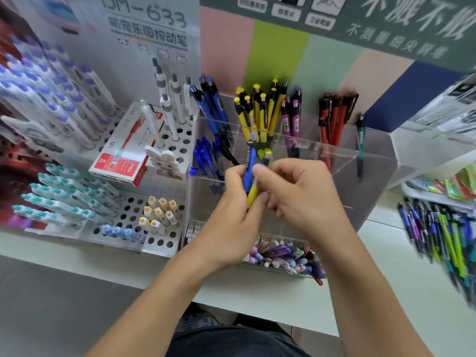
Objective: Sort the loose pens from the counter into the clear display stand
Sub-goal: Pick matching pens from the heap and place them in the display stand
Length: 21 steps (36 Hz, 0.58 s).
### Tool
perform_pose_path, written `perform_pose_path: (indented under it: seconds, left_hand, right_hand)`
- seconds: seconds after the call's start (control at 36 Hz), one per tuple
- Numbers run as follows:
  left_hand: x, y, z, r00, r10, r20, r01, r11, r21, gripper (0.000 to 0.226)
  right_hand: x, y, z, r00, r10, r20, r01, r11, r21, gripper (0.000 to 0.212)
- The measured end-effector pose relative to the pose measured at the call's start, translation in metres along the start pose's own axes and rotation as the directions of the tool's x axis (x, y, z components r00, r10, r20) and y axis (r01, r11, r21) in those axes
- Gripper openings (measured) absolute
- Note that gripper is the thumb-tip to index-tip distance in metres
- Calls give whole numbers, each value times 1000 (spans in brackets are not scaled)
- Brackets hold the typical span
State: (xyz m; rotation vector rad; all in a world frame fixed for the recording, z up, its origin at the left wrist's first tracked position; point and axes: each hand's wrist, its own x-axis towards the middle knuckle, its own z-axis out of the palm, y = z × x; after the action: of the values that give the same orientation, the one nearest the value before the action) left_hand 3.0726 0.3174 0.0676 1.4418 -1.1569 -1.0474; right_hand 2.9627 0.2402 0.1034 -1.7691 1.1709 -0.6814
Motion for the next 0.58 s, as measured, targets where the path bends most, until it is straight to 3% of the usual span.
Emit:
perform_pose_path:
  seconds: [0.06, 0.14, 0.22, 0.31, 0.47, 0.58]
  left_hand:
    - [2, 0, -3, 994, -96, -50, 88, 986, -144, 16]
    - [7, -5, -10, 960, -251, -121, 188, 904, -384, 17]
    - [10, -11, -13, 953, -286, -101, 195, 834, -516, 27]
    - [8, -13, -14, 960, -274, -53, 191, 784, -591, 29]
    - [5, -12, -17, 966, -255, -35, 196, 815, -545, 24]
    - [4, -11, -19, 968, -247, -49, 188, 838, -513, 22]
  right_hand:
    - [3, -7, -11, 995, -43, -92, 55, 989, 137, 25]
    - [11, -28, -32, 911, -236, -337, 315, 927, 202, 15]
    - [26, -45, -47, 757, -441, -482, 528, 847, 54, 11]
    - [45, -50, -48, 656, -595, -464, 596, 786, -165, 16]
    - [67, -36, -23, 779, -542, -314, 476, 838, -265, 31]
    - [66, -36, -21, 697, -600, -392, 549, 799, -246, 30]
